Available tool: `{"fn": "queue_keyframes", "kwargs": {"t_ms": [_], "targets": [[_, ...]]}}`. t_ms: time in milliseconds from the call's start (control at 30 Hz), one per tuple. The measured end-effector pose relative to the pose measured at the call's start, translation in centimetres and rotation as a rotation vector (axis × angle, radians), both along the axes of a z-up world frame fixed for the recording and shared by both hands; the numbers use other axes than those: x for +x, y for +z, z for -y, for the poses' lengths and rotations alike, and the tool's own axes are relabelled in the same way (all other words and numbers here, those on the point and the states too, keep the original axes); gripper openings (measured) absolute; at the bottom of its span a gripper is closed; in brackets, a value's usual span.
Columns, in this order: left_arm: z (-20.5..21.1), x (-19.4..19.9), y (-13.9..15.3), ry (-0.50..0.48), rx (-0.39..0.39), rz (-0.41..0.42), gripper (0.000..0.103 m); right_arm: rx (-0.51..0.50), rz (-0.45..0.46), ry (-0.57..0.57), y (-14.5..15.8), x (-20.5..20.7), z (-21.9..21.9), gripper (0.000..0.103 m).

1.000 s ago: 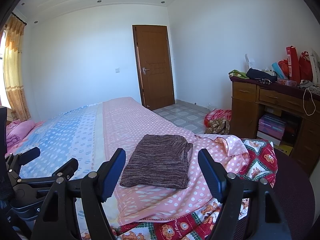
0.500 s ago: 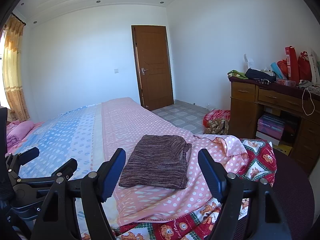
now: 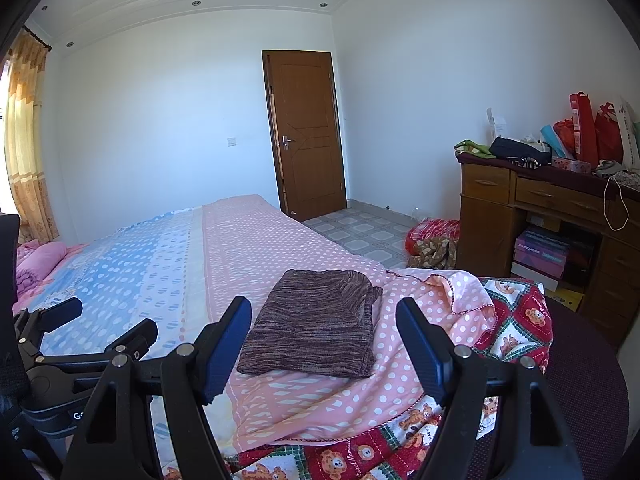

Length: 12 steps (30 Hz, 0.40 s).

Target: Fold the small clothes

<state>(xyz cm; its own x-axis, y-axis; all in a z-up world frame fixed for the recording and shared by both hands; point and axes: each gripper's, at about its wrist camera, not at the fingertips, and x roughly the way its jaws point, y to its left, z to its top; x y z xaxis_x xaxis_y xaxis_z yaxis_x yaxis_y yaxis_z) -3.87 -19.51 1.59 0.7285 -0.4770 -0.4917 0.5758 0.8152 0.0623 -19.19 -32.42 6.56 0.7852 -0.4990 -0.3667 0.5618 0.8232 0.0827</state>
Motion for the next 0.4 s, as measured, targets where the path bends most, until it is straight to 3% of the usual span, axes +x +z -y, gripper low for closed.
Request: {"fn": "queue_keyframes", "kwargs": {"t_ms": [400], "targets": [[-0.06,0.11,0.15,-0.008,-0.005,0.011,0.103,0.008,-0.012,-0.007,-0.30,0.31,0.10,0.075]]}}
